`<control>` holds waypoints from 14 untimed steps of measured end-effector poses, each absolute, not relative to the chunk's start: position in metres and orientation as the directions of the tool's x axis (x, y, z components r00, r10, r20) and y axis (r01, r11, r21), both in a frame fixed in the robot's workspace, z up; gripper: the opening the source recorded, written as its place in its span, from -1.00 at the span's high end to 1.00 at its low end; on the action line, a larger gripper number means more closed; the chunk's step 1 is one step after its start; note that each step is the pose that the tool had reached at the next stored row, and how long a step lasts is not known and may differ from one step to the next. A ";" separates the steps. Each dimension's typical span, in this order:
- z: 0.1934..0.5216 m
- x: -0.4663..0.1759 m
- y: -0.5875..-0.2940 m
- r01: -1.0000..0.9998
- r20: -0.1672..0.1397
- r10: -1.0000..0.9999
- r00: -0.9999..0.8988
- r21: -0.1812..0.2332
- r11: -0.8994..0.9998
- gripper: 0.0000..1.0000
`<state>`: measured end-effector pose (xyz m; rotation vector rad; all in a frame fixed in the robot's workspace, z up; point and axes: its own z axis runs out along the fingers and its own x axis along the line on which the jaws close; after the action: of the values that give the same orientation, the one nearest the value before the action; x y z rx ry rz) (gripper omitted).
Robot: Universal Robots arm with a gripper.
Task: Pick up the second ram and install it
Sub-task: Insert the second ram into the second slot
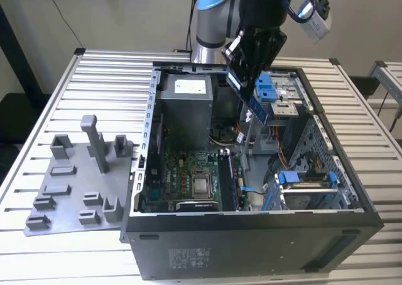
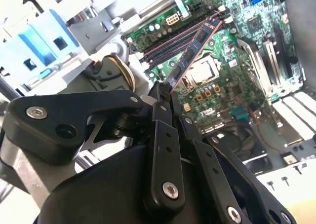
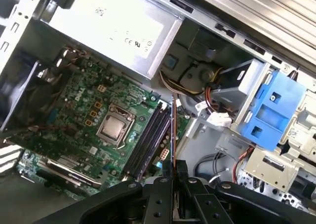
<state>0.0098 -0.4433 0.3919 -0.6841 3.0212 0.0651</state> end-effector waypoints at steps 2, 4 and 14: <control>0.392 0.010 -0.443 -0.399 -0.051 -0.397 -0.916 0.031 0.917 0.72; 0.392 0.010 -0.443 -0.366 -0.051 -0.364 -0.930 0.031 0.930 0.72; 0.391 0.010 -0.443 -0.198 -0.051 -0.196 -0.979 0.031 0.980 0.72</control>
<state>0.0098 -0.4433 0.3915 -0.3063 3.0778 0.0562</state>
